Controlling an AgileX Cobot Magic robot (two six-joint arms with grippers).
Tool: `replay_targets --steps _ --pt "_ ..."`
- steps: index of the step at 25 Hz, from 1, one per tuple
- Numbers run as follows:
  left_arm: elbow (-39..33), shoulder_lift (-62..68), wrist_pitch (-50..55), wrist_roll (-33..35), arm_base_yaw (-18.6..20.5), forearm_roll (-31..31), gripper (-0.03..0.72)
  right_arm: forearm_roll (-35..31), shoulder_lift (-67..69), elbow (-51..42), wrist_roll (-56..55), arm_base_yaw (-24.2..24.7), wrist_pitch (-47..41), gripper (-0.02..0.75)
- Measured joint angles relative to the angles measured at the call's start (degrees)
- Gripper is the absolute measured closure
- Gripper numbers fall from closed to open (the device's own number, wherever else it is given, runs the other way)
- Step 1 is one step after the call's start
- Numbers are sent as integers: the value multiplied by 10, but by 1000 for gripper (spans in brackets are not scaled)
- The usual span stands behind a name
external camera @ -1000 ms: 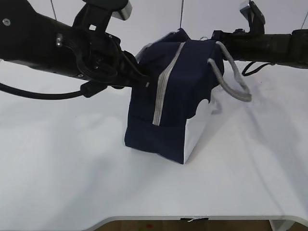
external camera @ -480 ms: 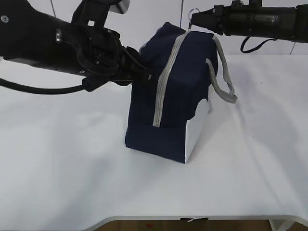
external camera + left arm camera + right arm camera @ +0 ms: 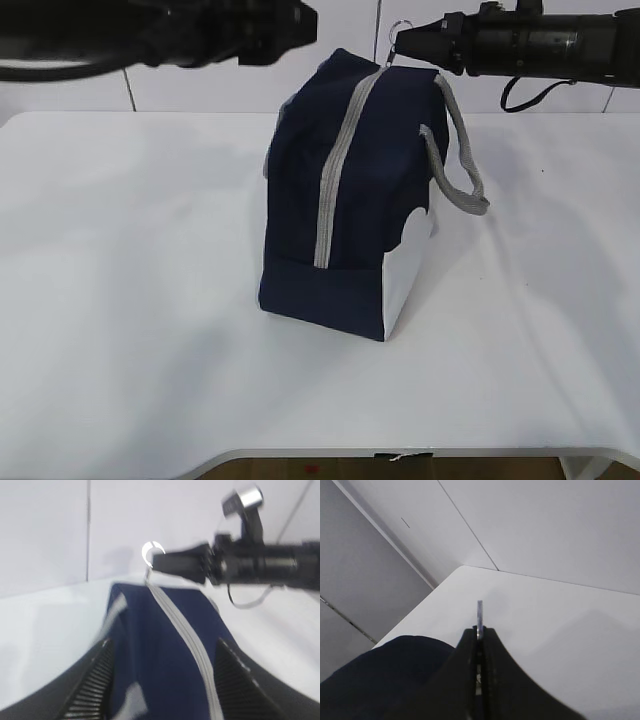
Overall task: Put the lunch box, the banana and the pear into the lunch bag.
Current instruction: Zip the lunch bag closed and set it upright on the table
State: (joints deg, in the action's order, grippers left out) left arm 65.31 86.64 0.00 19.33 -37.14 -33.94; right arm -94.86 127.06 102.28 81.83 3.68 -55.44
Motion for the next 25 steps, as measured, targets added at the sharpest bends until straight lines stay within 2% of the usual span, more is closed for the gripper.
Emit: replay_targets --steps 5,15,25 --pt "72 27 17 0 30 -13 235 1 0 0 0 2 0 732" --pt "217 160 87 0 35 -13 265 2 0 0 -1 2 -2 732" --pt "267 240 99 0 61 -33 282 2 0 0 -1 2 -4 732"
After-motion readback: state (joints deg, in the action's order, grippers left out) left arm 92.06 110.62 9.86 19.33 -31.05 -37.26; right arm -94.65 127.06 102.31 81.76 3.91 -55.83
